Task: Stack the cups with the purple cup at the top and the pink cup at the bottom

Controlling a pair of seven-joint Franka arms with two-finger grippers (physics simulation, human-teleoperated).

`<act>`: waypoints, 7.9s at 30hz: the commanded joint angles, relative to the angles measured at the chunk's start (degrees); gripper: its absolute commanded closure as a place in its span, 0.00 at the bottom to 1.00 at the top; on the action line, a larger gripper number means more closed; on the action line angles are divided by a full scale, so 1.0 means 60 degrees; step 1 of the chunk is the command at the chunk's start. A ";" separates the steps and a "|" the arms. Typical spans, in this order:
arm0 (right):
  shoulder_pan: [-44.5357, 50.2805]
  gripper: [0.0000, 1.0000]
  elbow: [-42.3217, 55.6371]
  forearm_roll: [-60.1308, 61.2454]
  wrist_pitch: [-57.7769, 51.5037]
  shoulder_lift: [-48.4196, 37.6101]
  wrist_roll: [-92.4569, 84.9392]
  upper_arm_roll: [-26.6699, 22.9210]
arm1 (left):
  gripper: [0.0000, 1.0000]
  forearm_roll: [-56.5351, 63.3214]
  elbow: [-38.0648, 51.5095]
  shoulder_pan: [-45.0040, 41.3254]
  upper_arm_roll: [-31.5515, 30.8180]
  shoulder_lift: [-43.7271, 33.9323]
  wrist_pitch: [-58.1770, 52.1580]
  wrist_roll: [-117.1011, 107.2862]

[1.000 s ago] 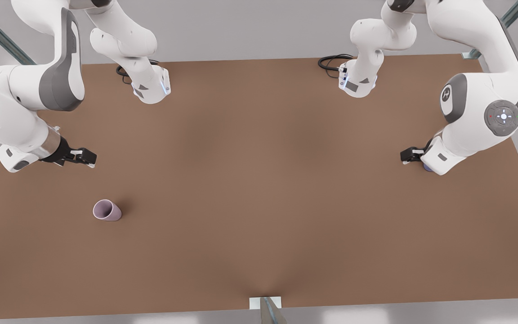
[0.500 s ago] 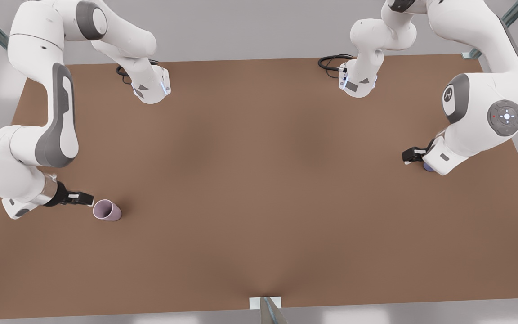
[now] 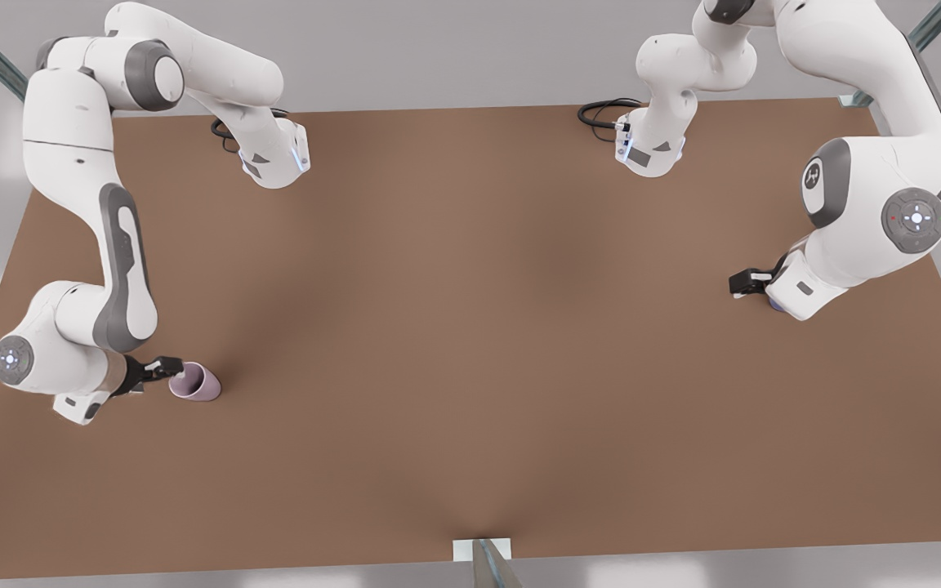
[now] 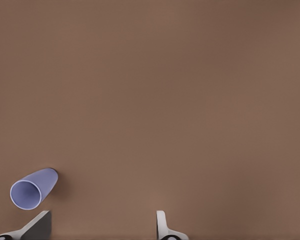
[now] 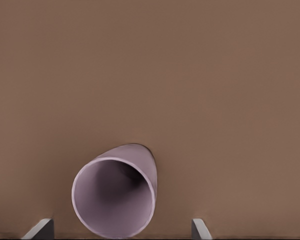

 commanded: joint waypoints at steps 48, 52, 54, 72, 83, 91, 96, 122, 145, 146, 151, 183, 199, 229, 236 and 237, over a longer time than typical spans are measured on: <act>-0.0207 0.79 -0.0410 -0.0160 0.1011 0.0738 -0.0289 0.0044 | 0.00 0.0024 0.0000 0.0000 0.0000 -0.0001 -0.0117 -0.0029; -0.0178 0.79 -0.0308 -0.0174 0.0997 0.0664 -0.0260 0.0088 | 0.00 0.0024 0.0000 0.0000 0.0000 -0.0015 -0.0117 -0.0058; 0.0276 0.79 -0.0059 -0.0233 0.0865 0.0416 0.0062 0.0103 | 0.00 0.0024 0.0000 0.0000 0.0000 -0.0030 -0.0117 -0.0117; 0.6778 0.79 0.4569 0.0558 -0.2592 0.1938 1.2659 0.1069 | 0.00 0.0038 -0.0644 0.0000 0.0000 -0.0455 0.0132 -0.0015; 0.7674 0.79 0.4849 -0.0364 -0.0219 0.3374 1.3685 0.1025 | 0.00 0.0038 -0.0644 0.0000 0.0000 -0.0572 0.0059 -0.0029; 0.7674 0.79 0.4322 -0.0629 0.0732 0.3492 1.3714 0.1025 | 0.00 0.0038 -0.0630 0.0000 0.0015 -0.0543 0.0000 -0.0029; 0.7674 0.79 0.4146 -0.0658 0.0880 0.3492 1.3656 0.1025 | 0.00 0.0038 -0.0630 0.0000 0.0074 -0.0543 0.0000 -0.0015; 0.7513 0.00 0.4014 -0.0921 0.0191 0.3125 1.2982 0.0996 | 0.00 0.0038 -0.0674 -0.0015 0.0147 -0.0645 0.0029 -0.0103; 0.2781 0.00 0.0615 -0.0511 -0.3676 -0.3950 0.5570 -0.0293 | 0.00 0.0317 -0.6255 0.1934 0.2535 -0.1231 0.6181 0.4424; 0.2796 0.00 0.0615 -0.0511 -0.3574 -0.3935 0.5585 -0.0278 | 0.00 0.0317 -0.6255 0.2021 0.2549 -0.1216 0.6225 0.4438; 0.2708 0.00 0.0659 -0.0277 -0.3530 -0.3906 0.5555 -0.0278 | 0.00 0.0287 -0.6533 0.2578 0.2725 -0.0646 0.7353 0.4439; 0.2693 0.00 0.0645 -0.0248 -0.3471 -0.3847 0.5555 -0.0293 | 0.07 -0.0855 -0.7090 0.3252 0.2813 0.0864 0.8086 0.5083; 0.2693 0.00 0.0645 -0.0248 -0.3471 -0.3847 0.5555 -0.0293 | 0.79 -0.1090 -0.7060 0.3237 0.2447 0.1083 0.8262 0.5098; 0.2693 0.00 0.0630 -0.0248 -0.3500 -0.3833 0.5541 -0.0293 | 0.79 -0.1544 0.1170 -0.3999 -0.0805 0.3133 0.2770 -0.8511; 0.2679 0.00 0.0615 -0.0248 -0.3515 -0.3833 0.5511 -0.0293 | 0.79 -0.1573 0.2153 -0.4131 -0.1508 0.4042 0.2432 -0.8687; 0.2679 0.00 0.0615 -0.0248 -0.3515 -0.3833 0.5511 -0.0293 | 0.79 -0.1573 0.2227 -0.4233 -0.1523 0.4144 0.2578 -0.8687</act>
